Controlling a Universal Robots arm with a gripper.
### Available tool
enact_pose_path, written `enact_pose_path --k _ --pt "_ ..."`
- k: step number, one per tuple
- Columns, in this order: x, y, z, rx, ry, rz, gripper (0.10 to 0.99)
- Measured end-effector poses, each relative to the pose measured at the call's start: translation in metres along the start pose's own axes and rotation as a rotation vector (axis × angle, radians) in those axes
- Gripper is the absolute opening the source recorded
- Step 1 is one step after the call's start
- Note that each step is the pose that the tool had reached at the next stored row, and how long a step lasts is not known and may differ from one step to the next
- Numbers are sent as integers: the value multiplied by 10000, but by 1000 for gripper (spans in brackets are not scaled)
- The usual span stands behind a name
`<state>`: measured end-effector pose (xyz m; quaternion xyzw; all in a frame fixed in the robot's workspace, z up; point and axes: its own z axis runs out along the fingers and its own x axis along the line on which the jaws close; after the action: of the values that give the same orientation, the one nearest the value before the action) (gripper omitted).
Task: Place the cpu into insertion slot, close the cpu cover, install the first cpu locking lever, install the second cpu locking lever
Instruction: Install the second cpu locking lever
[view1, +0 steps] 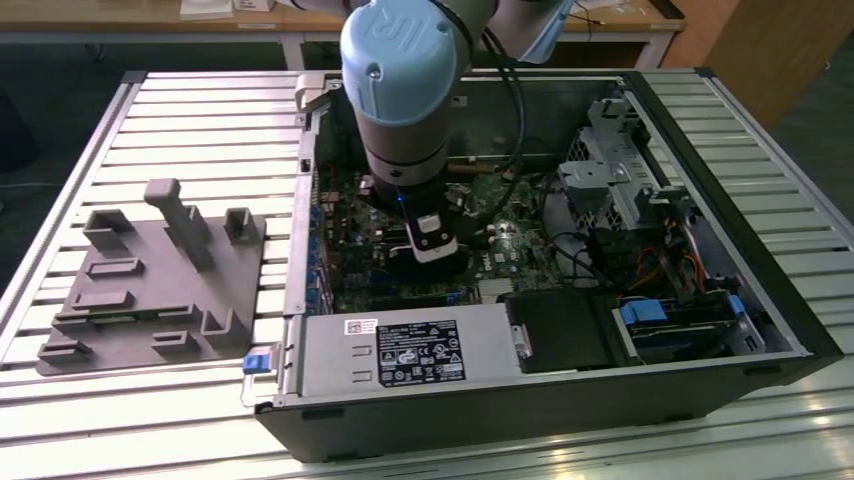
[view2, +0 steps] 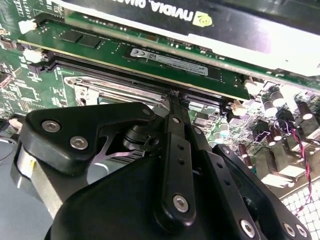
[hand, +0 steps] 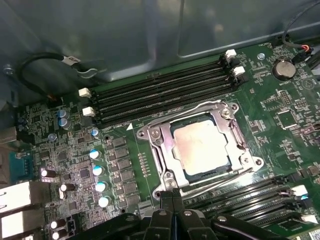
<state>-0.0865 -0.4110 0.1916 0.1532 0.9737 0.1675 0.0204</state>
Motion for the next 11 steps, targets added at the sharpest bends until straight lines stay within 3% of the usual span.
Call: enact_pose_path --k 4,11 --pt "11 -6 12 -76 23 9 106" --pt "26 -9 35 -110 33 11 106"
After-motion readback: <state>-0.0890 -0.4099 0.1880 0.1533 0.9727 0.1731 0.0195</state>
